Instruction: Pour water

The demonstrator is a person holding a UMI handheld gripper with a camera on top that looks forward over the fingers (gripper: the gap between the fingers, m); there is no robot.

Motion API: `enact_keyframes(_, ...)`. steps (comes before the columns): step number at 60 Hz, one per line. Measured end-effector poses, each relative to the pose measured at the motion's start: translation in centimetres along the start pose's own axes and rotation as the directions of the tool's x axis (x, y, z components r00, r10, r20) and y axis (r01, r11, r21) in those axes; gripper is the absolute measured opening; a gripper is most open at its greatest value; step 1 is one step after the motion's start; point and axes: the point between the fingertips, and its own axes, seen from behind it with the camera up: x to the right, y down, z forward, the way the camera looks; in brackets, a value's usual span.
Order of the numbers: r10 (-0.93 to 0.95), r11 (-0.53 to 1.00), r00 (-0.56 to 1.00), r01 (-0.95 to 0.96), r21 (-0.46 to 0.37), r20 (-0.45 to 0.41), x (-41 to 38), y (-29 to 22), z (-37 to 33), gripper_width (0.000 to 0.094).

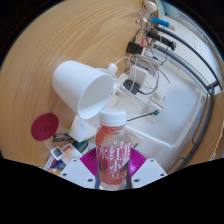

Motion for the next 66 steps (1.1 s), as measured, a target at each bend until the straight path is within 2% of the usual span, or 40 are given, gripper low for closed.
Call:
enact_keyframes(8,0.056,0.998,0.998,-0.056,0.029,0.002,-0.2,-0.4,-0.1,0.036)
enact_keyframes(15,0.382,0.922,0.923,-0.383,0.06,0.041,0.4,-0.2,-1.8,0.036)
enact_keyframes(18,0.557,0.823,0.826,-0.563,0.071,0.09,0.5,0.4,-2.6,0.0359)
enact_keyframes(23,0.792,0.598,0.601,-0.799,0.058,0.109,0.8,1.5,-3.6,0.0365)
enact_keyframes(30,0.966,0.186,0.194,-0.981,0.061,0.173,0.3,1.5,-4.4,0.0363)
enact_keyframes(36,0.965,-0.16,-0.15,-0.987,0.027,0.214,-0.8,0.6,-4.1,0.0364)
enact_keyframes(42,0.911,-0.357,-0.345,-0.934,0.012,0.224,-2.4,0.3,-3.0,0.0363)
enact_keyframes(54,0.876,-0.443,-0.432,-0.897,0.001,0.215,-6.6,-1.1,-0.7,0.037)
enact_keyframes(56,0.871,-0.462,-0.446,-0.886,0.038,0.208,-6.4,-0.8,-0.9,0.0369)
enact_keyframes(66,0.858,-0.5,-0.48,-0.862,0.082,0.184,-6.6,-0.2,-1.1,0.0387)
